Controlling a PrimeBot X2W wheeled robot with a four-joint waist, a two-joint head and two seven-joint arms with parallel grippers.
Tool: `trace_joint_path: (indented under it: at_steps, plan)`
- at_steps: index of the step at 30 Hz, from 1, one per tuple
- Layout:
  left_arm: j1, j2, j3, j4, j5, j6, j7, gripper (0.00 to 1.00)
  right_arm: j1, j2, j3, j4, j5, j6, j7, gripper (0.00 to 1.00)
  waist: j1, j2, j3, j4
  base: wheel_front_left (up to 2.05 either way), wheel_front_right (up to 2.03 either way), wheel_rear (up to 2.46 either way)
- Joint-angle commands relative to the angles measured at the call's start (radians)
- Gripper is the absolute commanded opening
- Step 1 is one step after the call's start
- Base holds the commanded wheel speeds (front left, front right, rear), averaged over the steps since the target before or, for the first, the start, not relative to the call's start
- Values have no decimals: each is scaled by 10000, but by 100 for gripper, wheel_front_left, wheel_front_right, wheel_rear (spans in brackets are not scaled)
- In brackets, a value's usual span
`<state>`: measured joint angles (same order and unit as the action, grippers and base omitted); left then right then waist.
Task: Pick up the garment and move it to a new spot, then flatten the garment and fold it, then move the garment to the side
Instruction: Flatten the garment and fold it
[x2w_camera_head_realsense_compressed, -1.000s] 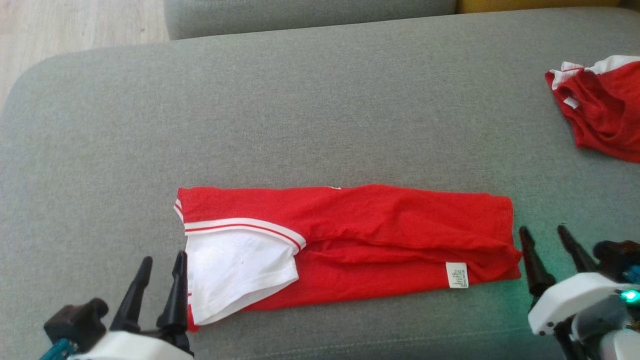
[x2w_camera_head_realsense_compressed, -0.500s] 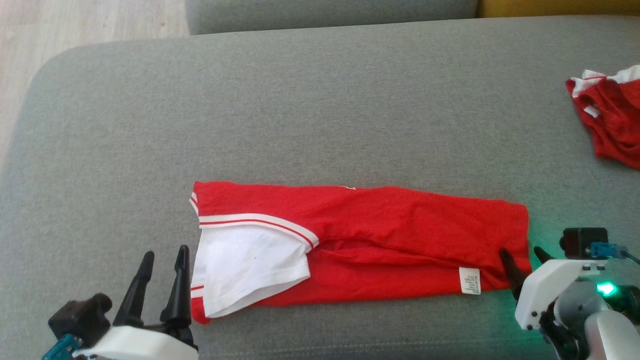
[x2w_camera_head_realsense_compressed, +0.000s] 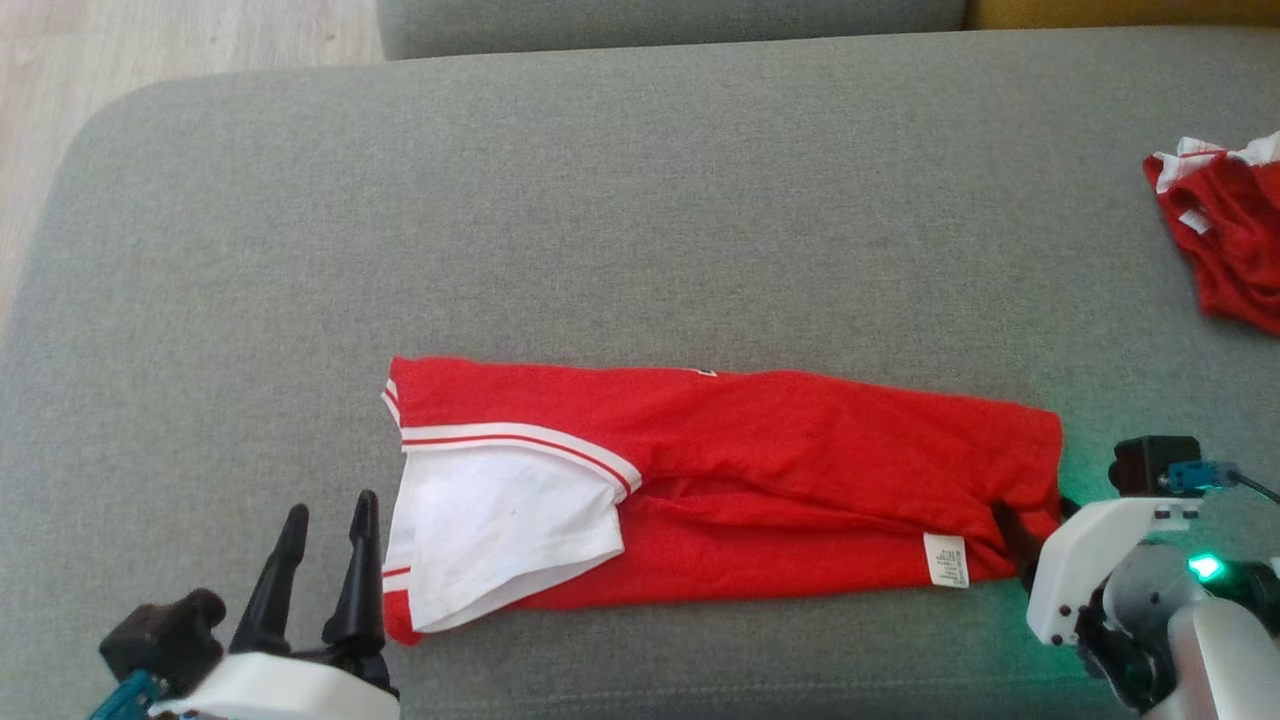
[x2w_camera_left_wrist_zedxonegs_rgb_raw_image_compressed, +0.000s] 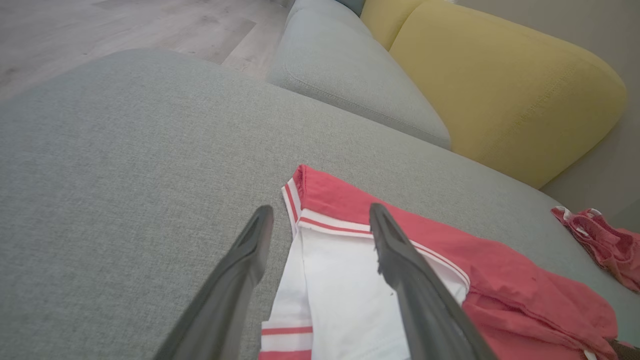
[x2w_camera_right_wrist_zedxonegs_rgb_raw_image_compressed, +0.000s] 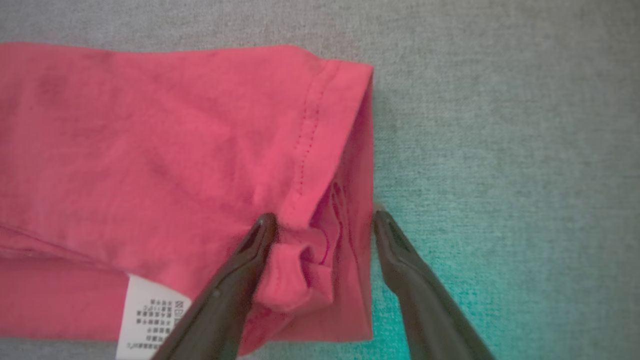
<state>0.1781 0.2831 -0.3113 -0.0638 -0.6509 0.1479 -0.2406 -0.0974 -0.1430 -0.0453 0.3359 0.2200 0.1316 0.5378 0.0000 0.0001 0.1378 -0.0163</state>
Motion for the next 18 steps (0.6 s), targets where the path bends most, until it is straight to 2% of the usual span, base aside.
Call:
trace_joint_path:
  at_steps: [1,4,5,7,11,12,18]
  plan:
    - [-494,59,414,-270,170,-34,-134,100,-287,-68,234,41,57,-9,147,98,0,-1,7,-14,0,0,0]
    - [-515,58,455,-269,207,-23,-145,100,-402,-18,276,142,146,-9,73,51,0,-1,7,-32,0,0,0]
    - [-515,58,455,-269,207,-23,-145,100,-402,-18,276,142,146,-9,73,51,0,-1,7,-32,0,0,0]
    - [-519,70,486,-271,235,-13,-153,100,-525,-1,413,167,300,-9,-93,32,0,-1,-15,-65,0,0,0]
    - [-463,75,506,-254,254,10,-160,100,-643,-100,591,130,491,-9,-364,5,0,-1,-120,-129,0,0,0]
    - [-444,73,507,-251,258,16,-161,100,-673,-126,617,102,528,-9,-429,0,0,-1,-149,-147,0,0,0]
    - [-383,66,558,-300,274,60,-171,100,-977,-446,606,-115,661,-9,-827,0,0,-1,-219,-298,0,0,0]
